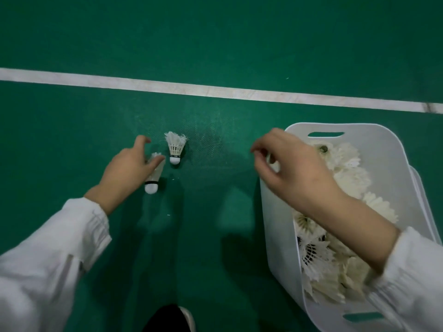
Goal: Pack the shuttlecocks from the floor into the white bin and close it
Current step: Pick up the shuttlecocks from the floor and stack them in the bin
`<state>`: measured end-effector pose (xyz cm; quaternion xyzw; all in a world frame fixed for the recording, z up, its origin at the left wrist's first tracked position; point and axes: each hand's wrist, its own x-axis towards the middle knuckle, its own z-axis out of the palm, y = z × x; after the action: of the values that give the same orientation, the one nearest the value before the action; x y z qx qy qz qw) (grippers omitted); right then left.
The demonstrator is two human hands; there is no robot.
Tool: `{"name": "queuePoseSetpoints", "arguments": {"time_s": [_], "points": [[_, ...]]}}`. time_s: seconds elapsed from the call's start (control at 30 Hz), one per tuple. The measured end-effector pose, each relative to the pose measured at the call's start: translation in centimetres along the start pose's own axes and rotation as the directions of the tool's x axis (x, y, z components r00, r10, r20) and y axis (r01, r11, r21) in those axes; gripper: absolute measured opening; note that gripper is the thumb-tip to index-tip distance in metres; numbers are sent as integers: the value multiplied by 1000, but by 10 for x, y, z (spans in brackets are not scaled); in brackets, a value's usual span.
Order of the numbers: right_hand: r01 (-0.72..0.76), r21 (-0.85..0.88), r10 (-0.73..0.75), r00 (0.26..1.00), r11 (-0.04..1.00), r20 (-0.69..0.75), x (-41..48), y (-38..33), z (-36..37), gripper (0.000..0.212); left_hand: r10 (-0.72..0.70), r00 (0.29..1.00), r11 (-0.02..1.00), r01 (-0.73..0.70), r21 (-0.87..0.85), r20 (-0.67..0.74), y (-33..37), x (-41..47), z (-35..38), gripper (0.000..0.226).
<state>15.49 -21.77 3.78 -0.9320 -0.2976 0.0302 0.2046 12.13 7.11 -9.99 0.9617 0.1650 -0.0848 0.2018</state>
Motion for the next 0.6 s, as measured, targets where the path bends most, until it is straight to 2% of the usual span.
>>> {"name": "queuePoseSetpoints", "arguments": {"time_s": [0.13, 0.2, 0.3, 0.37, 0.47, 0.6], "points": [[146, -41, -134, 966, 988, 219, 19, -24, 36, 22, 80, 993, 995, -86, 59, 91, 26, 25, 3, 63], [152, -77, -121, 943, 985, 309, 27, -30, 55, 22, 67, 984, 995, -78, 56, 167, 36, 36, 12, 62], [100, -141, -33, 912, 985, 410, 37, -29, 82, 22, -35, 966, 997, 17, 72, 254, 38, 45, 31, 52], [47, -148, 22, 899, 988, 437, 39, -24, 94, 25, -54, 970, 997, 38, 71, 238, 34, 41, 36, 34], [-14, -135, 70, 903, 991, 423, 39, -19, 100, 31, 43, 974, 998, -50, 25, 222, 33, 24, 32, 17], [-1, -28, 12, 927, 1000, 375, 34, -16, 95, 50, 228, 941, 959, -262, 108, 251, 53, -14, 6, 23]]}}
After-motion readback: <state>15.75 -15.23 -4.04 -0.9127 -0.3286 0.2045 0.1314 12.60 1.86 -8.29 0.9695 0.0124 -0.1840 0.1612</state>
